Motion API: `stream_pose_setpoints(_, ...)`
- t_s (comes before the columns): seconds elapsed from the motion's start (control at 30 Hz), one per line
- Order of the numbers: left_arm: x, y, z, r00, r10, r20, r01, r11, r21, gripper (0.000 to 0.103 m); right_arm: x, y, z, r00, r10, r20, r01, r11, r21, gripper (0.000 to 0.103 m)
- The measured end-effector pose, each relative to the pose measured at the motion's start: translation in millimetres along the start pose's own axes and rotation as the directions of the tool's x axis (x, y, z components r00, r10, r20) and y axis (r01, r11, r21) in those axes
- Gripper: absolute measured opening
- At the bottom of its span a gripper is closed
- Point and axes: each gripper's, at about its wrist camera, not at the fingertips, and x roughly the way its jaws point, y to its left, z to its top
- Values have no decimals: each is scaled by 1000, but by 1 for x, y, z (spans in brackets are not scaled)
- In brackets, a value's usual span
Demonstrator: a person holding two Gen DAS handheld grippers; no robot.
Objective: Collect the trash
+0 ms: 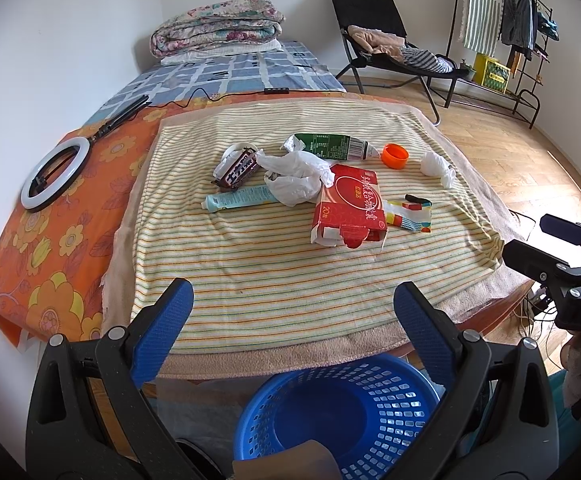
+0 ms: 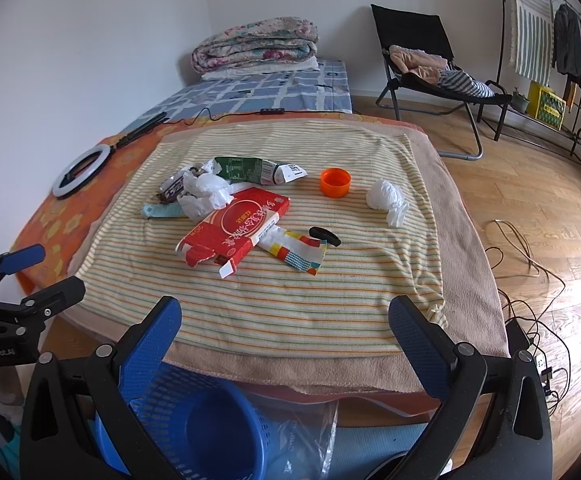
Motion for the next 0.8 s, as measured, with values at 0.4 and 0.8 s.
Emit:
stream_pose_setpoints(0.4, 0, 0, 1, 1000, 0, -1, 0, 1000, 1, 102, 0, -3, -1, 1000, -3, -2, 3, 1000, 4, 103)
stream_pose_setpoints(0.8, 5, -3, -2, 1000, -4, -9, 4, 1000, -8, 102, 1, -16, 0, 999, -34, -1, 34, 999, 17, 103)
